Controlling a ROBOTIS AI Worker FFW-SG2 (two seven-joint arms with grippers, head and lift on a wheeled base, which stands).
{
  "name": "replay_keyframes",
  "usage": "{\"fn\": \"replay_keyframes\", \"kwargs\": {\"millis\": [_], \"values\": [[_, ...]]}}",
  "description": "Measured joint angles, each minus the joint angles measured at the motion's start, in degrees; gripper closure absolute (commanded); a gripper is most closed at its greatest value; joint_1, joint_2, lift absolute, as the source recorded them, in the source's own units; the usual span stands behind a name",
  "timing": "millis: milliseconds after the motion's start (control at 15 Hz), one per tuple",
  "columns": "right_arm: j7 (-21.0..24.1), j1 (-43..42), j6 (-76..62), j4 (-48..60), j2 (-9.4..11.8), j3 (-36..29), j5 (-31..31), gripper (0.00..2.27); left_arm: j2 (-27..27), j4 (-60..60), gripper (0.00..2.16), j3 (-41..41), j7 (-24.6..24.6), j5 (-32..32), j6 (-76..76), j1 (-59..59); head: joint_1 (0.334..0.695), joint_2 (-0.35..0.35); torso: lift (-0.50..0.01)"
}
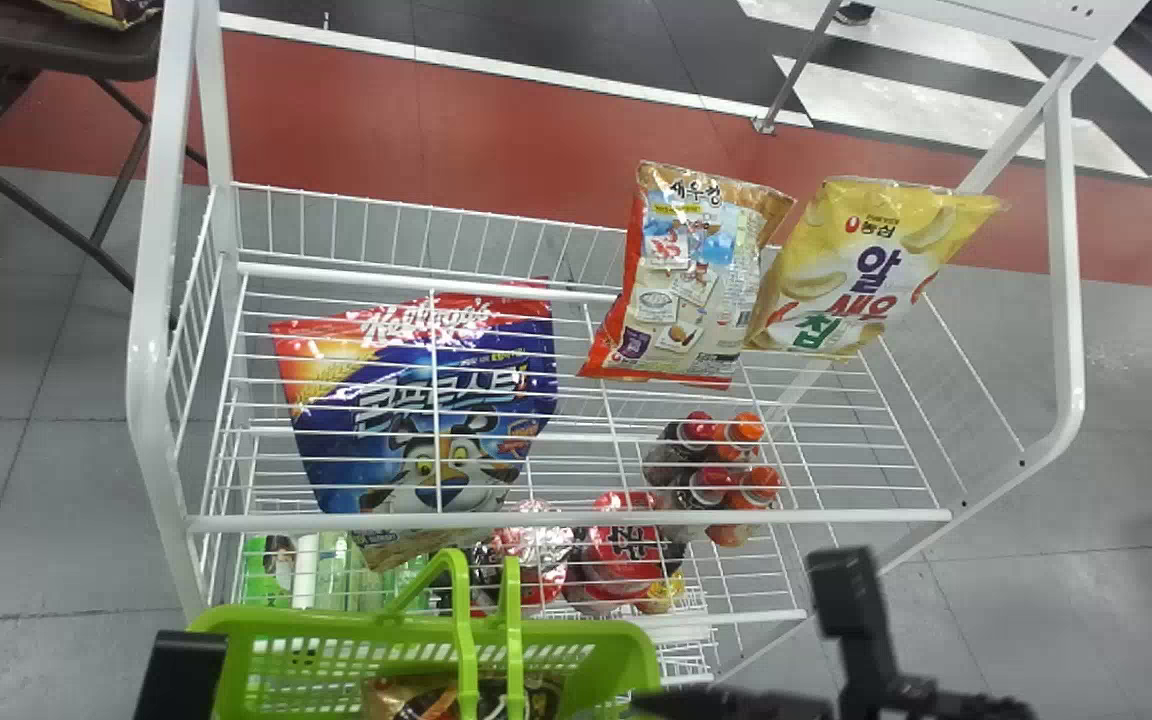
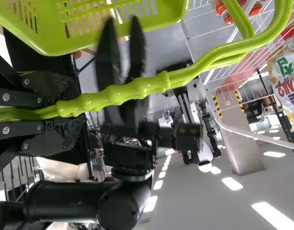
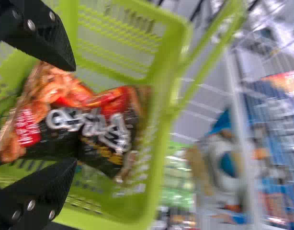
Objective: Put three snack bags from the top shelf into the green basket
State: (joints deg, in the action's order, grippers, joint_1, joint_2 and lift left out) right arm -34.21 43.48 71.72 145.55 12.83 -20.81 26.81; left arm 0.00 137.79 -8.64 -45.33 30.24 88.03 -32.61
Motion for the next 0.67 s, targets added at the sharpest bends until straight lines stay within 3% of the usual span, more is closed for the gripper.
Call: {"fn": "replay_keyframes", "kwargs": {"millis": [333,667], "values": [[1.01,-1.05,-28.97,-0.65,-1.24,-5.66,1.59,0.08,0.0,-0.34,2.14,0.15,-0.36,0.08,0.0,0.08,0.695,-0.35,-0.05],[7.39,-11.04,-46.37,-11.15,-1.72,-3.6,-1.98,0.13,0.0,-1.14,2.14,-0.42,0.01,-0.11,-0.17,0.07,0.695,-0.35,-0.05]]}}
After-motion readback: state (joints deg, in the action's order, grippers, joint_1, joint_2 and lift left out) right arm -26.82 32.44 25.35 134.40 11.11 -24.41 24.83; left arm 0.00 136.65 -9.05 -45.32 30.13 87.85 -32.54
